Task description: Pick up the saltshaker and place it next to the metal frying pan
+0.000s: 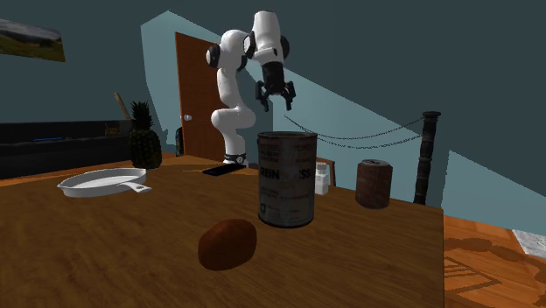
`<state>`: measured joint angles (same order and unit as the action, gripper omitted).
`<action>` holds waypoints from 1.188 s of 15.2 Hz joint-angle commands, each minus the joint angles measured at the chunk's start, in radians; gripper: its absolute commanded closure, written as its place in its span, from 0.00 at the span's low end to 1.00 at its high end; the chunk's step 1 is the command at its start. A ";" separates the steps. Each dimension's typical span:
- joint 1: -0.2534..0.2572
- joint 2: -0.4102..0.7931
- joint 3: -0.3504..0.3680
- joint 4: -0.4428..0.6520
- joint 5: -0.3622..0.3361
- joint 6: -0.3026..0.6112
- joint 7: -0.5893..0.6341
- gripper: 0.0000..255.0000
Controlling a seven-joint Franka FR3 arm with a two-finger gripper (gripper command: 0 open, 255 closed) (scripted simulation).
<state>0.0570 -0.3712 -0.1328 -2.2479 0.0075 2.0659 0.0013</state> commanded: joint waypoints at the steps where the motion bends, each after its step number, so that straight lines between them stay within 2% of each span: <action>1: 0.008 0.072 -0.008 0.027 0.015 0.047 -0.019 0.00; 9: 0.030 0.369 -0.023 0.188 0.098 0.184 -0.103 0.00; 16: 0.023 0.638 -0.007 0.401 0.176 0.237 -0.172 0.00; 18: 0.021 0.666 -0.003 0.418 0.183 0.249 -0.177 0.00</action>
<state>0.0790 0.2799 -0.1380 -1.8408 0.1862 2.3103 -0.1731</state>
